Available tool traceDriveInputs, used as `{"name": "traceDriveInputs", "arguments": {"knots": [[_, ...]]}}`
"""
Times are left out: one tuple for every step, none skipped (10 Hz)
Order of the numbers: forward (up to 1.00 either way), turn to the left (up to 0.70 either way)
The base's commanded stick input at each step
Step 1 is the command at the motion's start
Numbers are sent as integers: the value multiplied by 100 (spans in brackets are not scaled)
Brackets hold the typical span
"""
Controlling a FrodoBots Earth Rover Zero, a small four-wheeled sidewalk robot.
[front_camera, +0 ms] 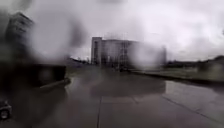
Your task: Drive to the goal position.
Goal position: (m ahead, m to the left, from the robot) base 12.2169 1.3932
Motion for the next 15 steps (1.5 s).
{"name": "traceDriveInputs", "arguments": {"knots": [[70, 0], [70, 0], [70, 0], [70, 0], [70, 0], [70, 0], [70, 0], [70, 0], [70, 0], [70, 0], [70, 0], [70, 0], [70, 0], [70, 0], [70, 0]]}}
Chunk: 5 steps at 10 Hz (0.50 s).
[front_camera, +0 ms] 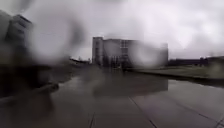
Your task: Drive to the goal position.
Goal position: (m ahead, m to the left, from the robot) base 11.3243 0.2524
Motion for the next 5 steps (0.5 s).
{"name": "traceDriveInputs", "arguments": {"knots": [[70, 0], [70, 0], [70, 0], [70, 0], [70, 0]]}}
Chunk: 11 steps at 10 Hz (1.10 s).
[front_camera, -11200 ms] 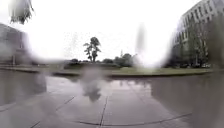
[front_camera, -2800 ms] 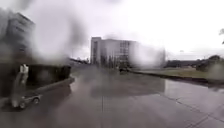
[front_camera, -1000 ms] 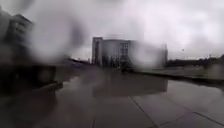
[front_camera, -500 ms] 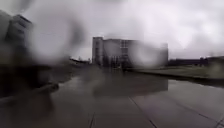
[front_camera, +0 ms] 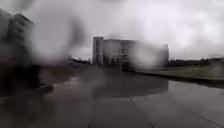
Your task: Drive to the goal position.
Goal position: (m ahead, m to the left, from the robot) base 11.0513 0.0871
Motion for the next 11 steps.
{"name": "traceDriveInputs", "arguments": {"knots": [[70, 0], [70, 0], [70, 0], [70, 0], [70, -1], [70, -2], [70, -15], [70, -29], [70, -35], [70, -14], [70, 0]]}}
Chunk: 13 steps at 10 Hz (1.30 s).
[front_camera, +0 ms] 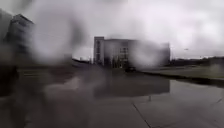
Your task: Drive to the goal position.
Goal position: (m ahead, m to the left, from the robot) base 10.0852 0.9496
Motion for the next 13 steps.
{"name": "traceDriveInputs", "arguments": {"knots": [[70, 0], [70, 0], [70, 0], [70, 0], [70, 0], [70, 0], [70, 0], [70, 0], [70, 0], [70, 0], [70, 0], [70, 0], [70, 0]]}}
